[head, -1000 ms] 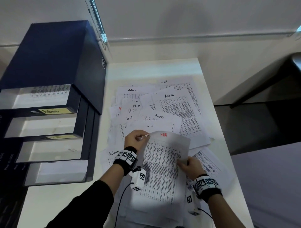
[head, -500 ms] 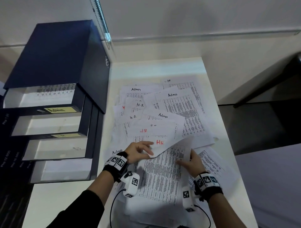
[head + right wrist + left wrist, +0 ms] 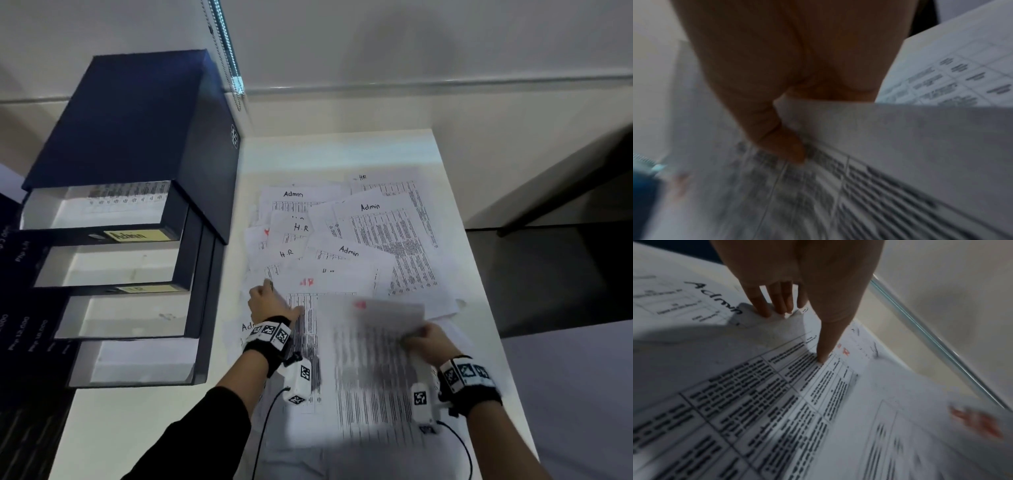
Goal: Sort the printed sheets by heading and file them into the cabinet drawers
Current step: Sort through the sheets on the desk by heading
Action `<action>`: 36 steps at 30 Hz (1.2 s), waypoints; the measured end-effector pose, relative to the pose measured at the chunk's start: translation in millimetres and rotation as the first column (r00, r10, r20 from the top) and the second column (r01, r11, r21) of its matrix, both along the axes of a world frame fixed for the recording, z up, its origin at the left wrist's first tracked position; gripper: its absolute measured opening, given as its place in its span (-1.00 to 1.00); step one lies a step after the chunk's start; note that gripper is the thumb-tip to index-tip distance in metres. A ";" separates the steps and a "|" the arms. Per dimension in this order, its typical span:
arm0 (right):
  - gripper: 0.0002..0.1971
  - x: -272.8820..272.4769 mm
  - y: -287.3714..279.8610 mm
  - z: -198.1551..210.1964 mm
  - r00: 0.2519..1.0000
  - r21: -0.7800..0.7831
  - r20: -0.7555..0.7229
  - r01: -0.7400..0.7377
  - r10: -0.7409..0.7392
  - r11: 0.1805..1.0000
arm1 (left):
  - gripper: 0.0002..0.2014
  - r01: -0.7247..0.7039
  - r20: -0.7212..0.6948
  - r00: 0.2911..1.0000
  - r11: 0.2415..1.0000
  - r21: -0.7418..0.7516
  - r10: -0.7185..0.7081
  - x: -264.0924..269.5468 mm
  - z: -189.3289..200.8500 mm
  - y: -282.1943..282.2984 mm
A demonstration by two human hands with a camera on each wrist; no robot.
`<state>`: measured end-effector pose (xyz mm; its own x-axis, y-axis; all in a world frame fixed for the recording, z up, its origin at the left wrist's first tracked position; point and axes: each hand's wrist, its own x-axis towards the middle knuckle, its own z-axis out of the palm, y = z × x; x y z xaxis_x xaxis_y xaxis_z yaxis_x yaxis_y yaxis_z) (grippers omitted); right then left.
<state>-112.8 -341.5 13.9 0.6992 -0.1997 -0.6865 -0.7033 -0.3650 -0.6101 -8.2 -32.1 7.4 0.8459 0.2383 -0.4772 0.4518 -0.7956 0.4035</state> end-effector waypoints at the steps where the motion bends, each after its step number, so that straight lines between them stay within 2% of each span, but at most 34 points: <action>1: -0.79 -2.4 6.6 -2.7 0.997 0.030 -0.035 -0.071 0.072 0.997 | -0.14 -0.022 0.012 1.000 0.999 -0.030 0.023 1.3 -1.9 -1.3; 2: -0.78 -4.3 13.6 -4.5 0.994 0.054 -0.051 -0.098 0.101 0.994 | -0.26 -0.021 0.047 0.999 0.996 -0.085 0.025 2.5 -3.4 -2.1; 4: -0.88 -6.8 28.7 -2.2 0.998 0.059 -0.029 -0.060 0.062 0.996 | -0.61 -0.014 0.129 0.991 0.979 -0.203 0.041 -1.6 -3.6 -2.2; 5: -0.88 -6.4 34.6 -1.5 0.999 0.029 -0.005 -0.033 0.033 0.999 | -0.70 -0.009 0.163 0.986 0.973 -0.233 0.048 -4.4 -0.8 -3.6; 6: -0.87 -5.9 40.1 0.1 0.999 -0.002 0.035 -0.011 0.011 1.000 | -0.70 -0.022 0.189 0.979 0.960 -0.280 0.077 -6.7 0.9 -2.9; 8: -0.81 -3.2 48.8 1.3 0.988 -0.035 0.147 0.046 -0.040 0.998 | -0.51 -0.066 0.147 0.979 0.902 -0.428 0.141 -6.2 7.2 -5.8; 9: -0.78 -0.7 51.3 0.9 0.975 -0.027 0.212 0.073 -0.066 0.997 | -0.43 -0.105 0.085 0.980 0.831 -0.547 0.180 -4.3 7.1 -5.3; 10: -0.76 3.3 53.7 1.0 0.955 -0.009 0.280 0.103 -0.097 0.995 | -0.39 -0.166 0.001 0.974 0.720 -0.674 0.225 -2.1 9.0 -5.0; 11: -0.74 7.9 55.6 1.0 0.937 0.019 0.327 0.126 -0.126 0.992 | -0.36 -0.222 -0.109 0.971 0.647 -0.729 0.211 -2.7 12.5 -4.1; 14: -0.67 21.2 60.5 1.9 0.926 0.117 0.330 0.152 -0.183 0.981 | -0.48 -0.153 -0.206 0.977 0.500 -0.853 -0.054 -12.1 29.4 -9.7; 15: -0.72 24.4 61.3 0.0 0.934 0.141 0.297 0.161 -0.197 0.977 | -0.54 -0.098 -0.182 0.977 0.526 -0.845 -0.108 -14.1 26.8 -8.0; 17: -0.83 27.5 63.0 3.8 0.951 0.142 0.245 0.157 -0.189 0.977 | -0.59 -0.153 -0.205 0.977 0.477 -0.866 -0.059 -14.7 31.5 -5.7; 19: -0.80 26.8 59.4 5.5 0.944 0.172 0.253 0.171 -0.211 0.970 | -0.55 -0.272 -0.234 0.962 0.517 -0.811 0.139 -3.1 16.1 -1.0; 21: -0.82 22.3 47.1 8.9 0.906 0.159 0.296 0.266 -0.303 0.951 | -0.61 -0.250 -0.105 0.964 0.696 -0.673 0.245 8.9 7.4 2.4; 22: -0.82 18.9 37.9 8.2 0.881 0.134 0.314 0.328 -0.354 0.935 | -0.63 -0.180 -0.005 0.977 0.809 -0.559 0.214 12.9 -0.1 4.3; 23: -0.74 16.0 27.5 6.0 0.857 0.127 0.318 0.385 -0.406 0.914 | -0.60 -0.114 0.053 0.987 0.891 -0.440 0.153 14.8 -4.7 4.7; 25: -0.52 12.1 11.3 0.5 0.856 0.126 0.277 0.419 -0.437 0.899 | -0.43 0.025 0.098 0.995 0.970 -0.242 -0.002 15.8 -8.1 0.4; 27: -0.41 12.3 4.2 -1.9 0.915 0.131 0.178 0.343 -0.363 0.930 | -0.22 0.168 0.103 0.982 0.983 -0.078 -0.159 15.7 -5.8 -8.6; 29: -0.54 13.7 5.6 -3.4 0.970 0.151 0.093 0.211 -0.226 0.966 | -0.11 0.300 0.093 0.948 0.952 0.065 -0.305 21.1 -1.8 -15.1; 32: -0.77 14.6 14.3 -0.8 0.997 0.091 0.076 0.013 -0.020 0.996 | -0.11 0.499 0.005 0.859 0.841 0.209 -0.511 39.2 3.5 -18.3; 34: -0.80 15.1 21.7 4.4 0.995 0.084 0.083 -0.067 0.060 0.994 | -0.19 0.560 -0.047 0.822 0.789 0.252 -0.568 50.0 4.1 -16.4; 36: -0.80 18.1 29.0 6.4 0.989 0.070 0.080 -0.129 0.123 0.989 | -0.20 0.586 -0.049 0.804 0.775 0.235 -0.593 56.2 2.1 -13.0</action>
